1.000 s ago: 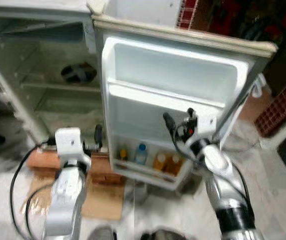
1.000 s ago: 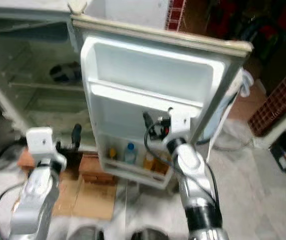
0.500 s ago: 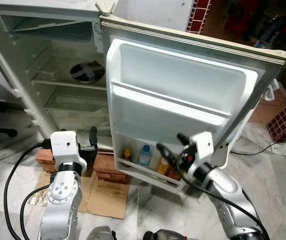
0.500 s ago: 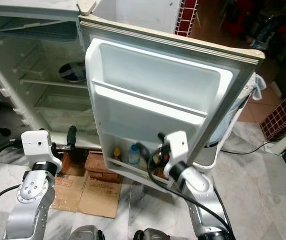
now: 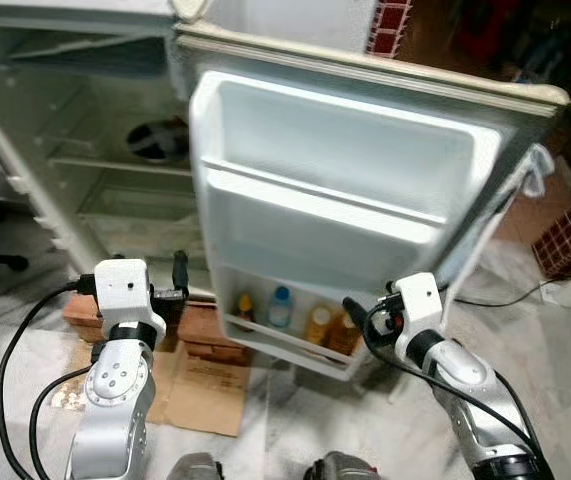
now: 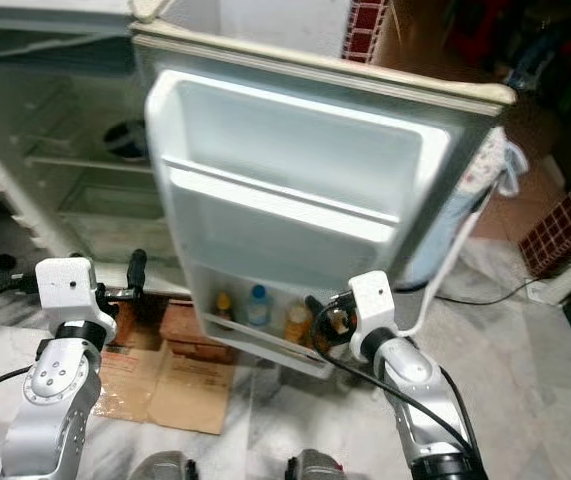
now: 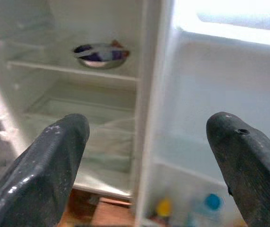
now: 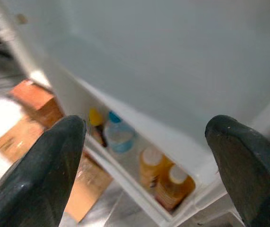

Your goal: Restocking fridge

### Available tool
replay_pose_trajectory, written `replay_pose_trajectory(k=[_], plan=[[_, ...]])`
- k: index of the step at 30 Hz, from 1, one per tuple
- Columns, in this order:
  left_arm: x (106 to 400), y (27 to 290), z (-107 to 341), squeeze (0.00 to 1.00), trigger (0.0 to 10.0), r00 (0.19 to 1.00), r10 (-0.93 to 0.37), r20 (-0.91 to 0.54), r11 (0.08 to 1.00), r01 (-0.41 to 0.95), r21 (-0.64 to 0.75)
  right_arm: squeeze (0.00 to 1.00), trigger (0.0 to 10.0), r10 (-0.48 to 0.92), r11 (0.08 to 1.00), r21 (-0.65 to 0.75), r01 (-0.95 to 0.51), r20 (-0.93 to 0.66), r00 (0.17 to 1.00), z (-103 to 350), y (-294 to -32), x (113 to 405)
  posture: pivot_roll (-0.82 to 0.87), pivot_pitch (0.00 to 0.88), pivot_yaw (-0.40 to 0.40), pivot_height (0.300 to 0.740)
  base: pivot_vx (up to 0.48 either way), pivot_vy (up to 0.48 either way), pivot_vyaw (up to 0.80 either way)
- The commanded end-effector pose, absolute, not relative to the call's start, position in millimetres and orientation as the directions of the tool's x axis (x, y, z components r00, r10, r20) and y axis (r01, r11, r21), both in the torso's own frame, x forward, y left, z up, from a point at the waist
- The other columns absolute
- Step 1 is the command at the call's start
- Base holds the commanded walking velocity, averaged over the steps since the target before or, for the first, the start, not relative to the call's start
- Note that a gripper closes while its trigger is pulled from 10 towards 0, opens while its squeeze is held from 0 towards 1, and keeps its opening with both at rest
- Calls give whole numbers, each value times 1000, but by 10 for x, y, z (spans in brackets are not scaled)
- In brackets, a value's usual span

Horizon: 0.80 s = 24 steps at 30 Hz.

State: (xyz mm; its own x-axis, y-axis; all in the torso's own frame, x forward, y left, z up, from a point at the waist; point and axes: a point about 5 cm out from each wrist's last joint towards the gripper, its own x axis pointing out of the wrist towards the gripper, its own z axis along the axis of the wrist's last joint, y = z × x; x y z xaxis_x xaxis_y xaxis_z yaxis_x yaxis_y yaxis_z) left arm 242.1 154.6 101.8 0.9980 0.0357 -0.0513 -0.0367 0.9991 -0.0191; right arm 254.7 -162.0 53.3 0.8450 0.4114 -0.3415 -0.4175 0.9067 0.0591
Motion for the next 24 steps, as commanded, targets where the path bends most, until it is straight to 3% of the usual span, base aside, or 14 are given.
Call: replay_pose_trajectory(k=[1, 11, 14, 18, 21, 24], plan=[[2405, 1645, 1028, 0, 10000, 997, 57, -53, 998, -57, 4, 0, 10000, 349, 932, 41, -359, -358, 866, 534, -1810, 2544, 58, 61, -33, 740, 0, -465, 0], [2401, 1643, 1020, 0, 10000, 997, 56, -60, 998, -56, 8, 0, 10000, 440, 887, 81, -455, -450, 777, 412, -1949, 2356, 50, 66, -32, 740, 0, -461, 0], [2404, 1638, 1010, 0, 10000, 996, 63, -66, 998, -64, -3, 0, 10000, 514, 842, 128, -525, -490, 705, 369, -1995, 2293, 47, 65, -31, 740, 0, 0, 0], [2406, 1637, 1005, 0, 10000, 995, 64, -70, 998, -65, -1, 0, 10000, 511, 824, 83, -561, -538, 670, 301, -2069, 2277, 50, 62, -31, 740, 0, 0, 0], [2404, 1641, 1006, 0, 10000, 995, 67, -70, 998, -67, 2, 0, 10000, 407, 866, -13, -501, -563, 719, 285, -2206, 2400, 55, 62, -32, 740, 0, 0, 0], [2398, 1650, 1007, 0, 10000, 995, 77, -70, 997, -77, 5, 0, 10000, 249, 932, -129, -340, -455, 855, 457, -2286, 2705, 58, 63, -35, 740, 0, 0, 0]])
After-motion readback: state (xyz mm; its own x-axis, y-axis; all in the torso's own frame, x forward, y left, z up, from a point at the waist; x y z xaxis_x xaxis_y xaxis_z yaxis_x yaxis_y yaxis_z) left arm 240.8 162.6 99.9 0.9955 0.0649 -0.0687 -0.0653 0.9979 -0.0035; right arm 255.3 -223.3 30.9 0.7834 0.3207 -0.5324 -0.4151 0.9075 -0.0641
